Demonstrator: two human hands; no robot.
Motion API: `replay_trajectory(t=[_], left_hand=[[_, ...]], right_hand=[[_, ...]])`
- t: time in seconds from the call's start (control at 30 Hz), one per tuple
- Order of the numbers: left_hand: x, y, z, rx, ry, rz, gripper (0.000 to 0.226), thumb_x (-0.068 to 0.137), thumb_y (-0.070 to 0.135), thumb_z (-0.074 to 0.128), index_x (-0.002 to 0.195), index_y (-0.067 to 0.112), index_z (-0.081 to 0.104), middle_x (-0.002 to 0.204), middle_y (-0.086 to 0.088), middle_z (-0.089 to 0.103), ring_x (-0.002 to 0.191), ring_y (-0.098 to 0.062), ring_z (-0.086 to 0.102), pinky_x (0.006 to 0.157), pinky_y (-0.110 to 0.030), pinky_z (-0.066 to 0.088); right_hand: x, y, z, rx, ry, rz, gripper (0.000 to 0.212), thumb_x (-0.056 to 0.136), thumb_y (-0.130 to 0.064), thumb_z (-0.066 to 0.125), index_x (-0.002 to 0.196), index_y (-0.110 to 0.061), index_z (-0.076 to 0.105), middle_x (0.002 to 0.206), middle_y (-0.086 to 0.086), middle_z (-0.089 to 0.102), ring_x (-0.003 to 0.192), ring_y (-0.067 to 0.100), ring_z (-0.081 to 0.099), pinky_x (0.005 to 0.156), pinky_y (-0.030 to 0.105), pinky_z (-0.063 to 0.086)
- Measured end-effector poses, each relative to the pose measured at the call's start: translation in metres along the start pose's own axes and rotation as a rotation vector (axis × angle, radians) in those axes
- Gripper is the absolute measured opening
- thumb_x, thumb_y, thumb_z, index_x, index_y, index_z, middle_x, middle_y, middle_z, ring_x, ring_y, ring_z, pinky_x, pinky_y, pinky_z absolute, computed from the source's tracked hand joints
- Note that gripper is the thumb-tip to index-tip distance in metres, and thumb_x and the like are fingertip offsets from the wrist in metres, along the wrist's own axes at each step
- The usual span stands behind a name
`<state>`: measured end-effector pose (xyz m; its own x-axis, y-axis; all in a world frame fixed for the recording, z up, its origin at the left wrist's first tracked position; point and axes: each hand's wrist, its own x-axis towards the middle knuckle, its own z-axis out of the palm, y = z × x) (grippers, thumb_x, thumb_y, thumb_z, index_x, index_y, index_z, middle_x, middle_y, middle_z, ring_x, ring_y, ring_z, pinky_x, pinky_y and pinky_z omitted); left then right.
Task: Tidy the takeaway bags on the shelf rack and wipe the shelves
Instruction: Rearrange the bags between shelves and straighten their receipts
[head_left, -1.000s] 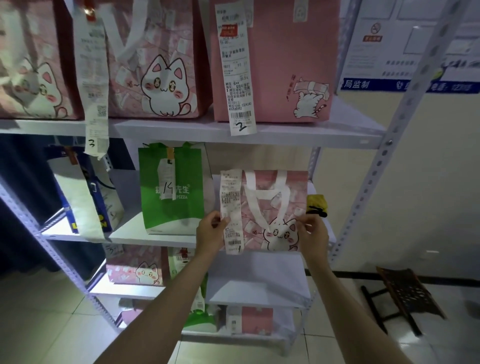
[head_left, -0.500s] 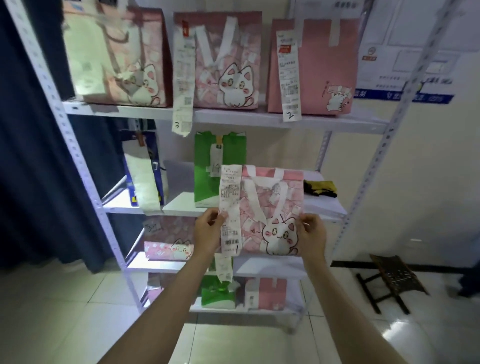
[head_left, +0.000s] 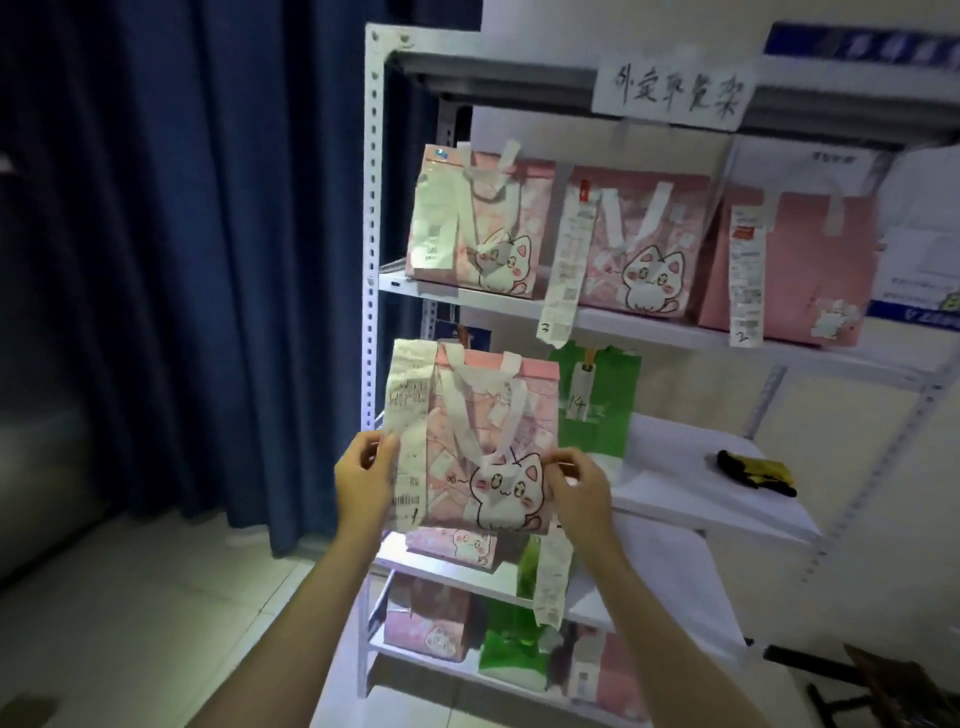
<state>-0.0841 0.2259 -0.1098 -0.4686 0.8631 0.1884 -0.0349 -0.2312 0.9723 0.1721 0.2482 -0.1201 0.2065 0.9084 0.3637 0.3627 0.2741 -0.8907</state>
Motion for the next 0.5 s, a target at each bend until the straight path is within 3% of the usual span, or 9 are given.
replay_trajectory(t=[0.13, 0.23, 0.37, 0.5], left_hand=[[0.036, 0.020, -0.028, -0.020, 0.056, 0.020, 0.014, 0.097, 0.029, 0.065, 0.092, 0.016, 0.067, 0.092, -0.009, 0.074, 0.087, -0.030, 0.073, 0.074, -0.047, 0.062], [0.064, 0.033, -0.033, -0.047, 0.114, 0.053, 0.016, 0.100, 0.025, 0.063, 0.093, 0.011, 0.065, 0.090, -0.006, 0.072, 0.080, -0.023, 0.071, 0.068, -0.040, 0.060], [0.105, 0.043, -0.031, -0.069, 0.149, 0.102, 0.013, 0.098, 0.026, 0.064, 0.090, 0.016, 0.065, 0.087, -0.007, 0.071, 0.077, -0.018, 0.065, 0.072, -0.046, 0.057], [0.146, 0.056, -0.026, -0.039, 0.148, 0.159, 0.011, 0.097, 0.029, 0.065, 0.088, 0.023, 0.067, 0.095, -0.011, 0.074, 0.082, -0.023, 0.069, 0.079, -0.052, 0.059]], right_hand=[[0.030, -0.028, 0.025, -0.092, -0.029, -0.110, 0.018, 0.099, -0.009, 0.059, 0.095, -0.024, 0.068, 0.096, -0.009, 0.071, 0.090, 0.007, 0.066, 0.081, 0.027, 0.057], [0.064, -0.044, 0.036, -0.116, 0.019, -0.120, 0.019, 0.099, -0.007, 0.058, 0.102, -0.020, 0.071, 0.099, -0.006, 0.071, 0.089, 0.010, 0.065, 0.082, 0.030, 0.056], [0.118, -0.061, 0.047, -0.130, 0.062, -0.100, 0.022, 0.101, -0.008, 0.057, 0.117, -0.015, 0.070, 0.115, 0.000, 0.071, 0.104, 0.016, 0.065, 0.095, 0.034, 0.056], [0.181, -0.078, 0.059, -0.056, 0.125, -0.091, 0.029, 0.100, -0.011, 0.058, 0.128, -0.019, 0.065, 0.124, -0.001, 0.067, 0.104, 0.018, 0.067, 0.093, 0.038, 0.059]])
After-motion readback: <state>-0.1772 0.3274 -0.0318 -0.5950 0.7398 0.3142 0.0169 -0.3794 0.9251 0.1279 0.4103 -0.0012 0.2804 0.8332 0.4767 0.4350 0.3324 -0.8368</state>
